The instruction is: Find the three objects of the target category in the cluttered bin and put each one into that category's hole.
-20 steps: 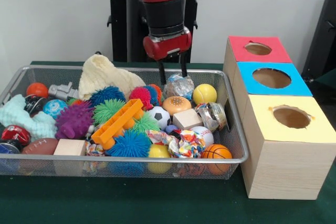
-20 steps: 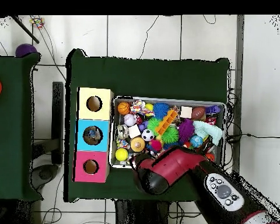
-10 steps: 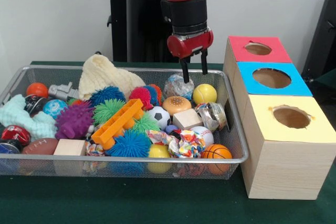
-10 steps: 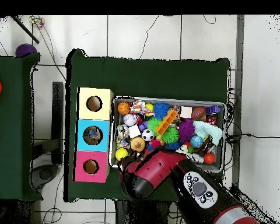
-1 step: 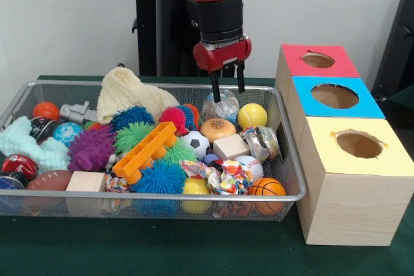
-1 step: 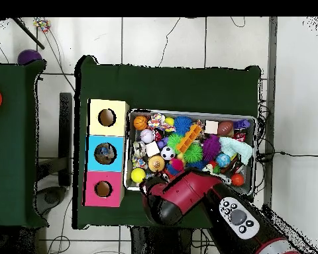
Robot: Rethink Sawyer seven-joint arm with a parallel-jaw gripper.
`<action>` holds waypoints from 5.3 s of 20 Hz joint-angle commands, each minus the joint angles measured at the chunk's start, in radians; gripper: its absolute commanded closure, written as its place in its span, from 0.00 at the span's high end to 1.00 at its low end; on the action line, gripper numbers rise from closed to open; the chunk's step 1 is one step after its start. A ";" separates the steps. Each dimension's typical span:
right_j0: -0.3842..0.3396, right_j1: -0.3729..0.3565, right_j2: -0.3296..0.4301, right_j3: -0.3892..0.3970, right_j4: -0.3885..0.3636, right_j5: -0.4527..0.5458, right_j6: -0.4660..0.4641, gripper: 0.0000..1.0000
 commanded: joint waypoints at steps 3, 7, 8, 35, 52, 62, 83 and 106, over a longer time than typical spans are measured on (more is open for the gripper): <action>0.032 0.034 -0.099 -0.101 -0.082 -0.040 0.058 1.00; 0.111 0.023 -0.192 -0.107 -0.112 -0.104 0.131 1.00; 0.139 0.024 -0.224 -0.110 -0.119 -0.128 0.153 1.00; 0.271 0.026 -0.369 -0.059 -0.023 -0.257 0.089 1.00; 0.328 0.025 -0.370 -0.089 0.068 -0.204 0.084 1.00; 0.233 0.072 -0.266 -0.127 0.054 -0.164 0.000 1.00; 0.326 0.149 -0.369 -0.199 0.055 -0.250 0.081 0.00; 0.151 0.009 -0.212 -0.065 0.084 -0.127 -0.026 0.00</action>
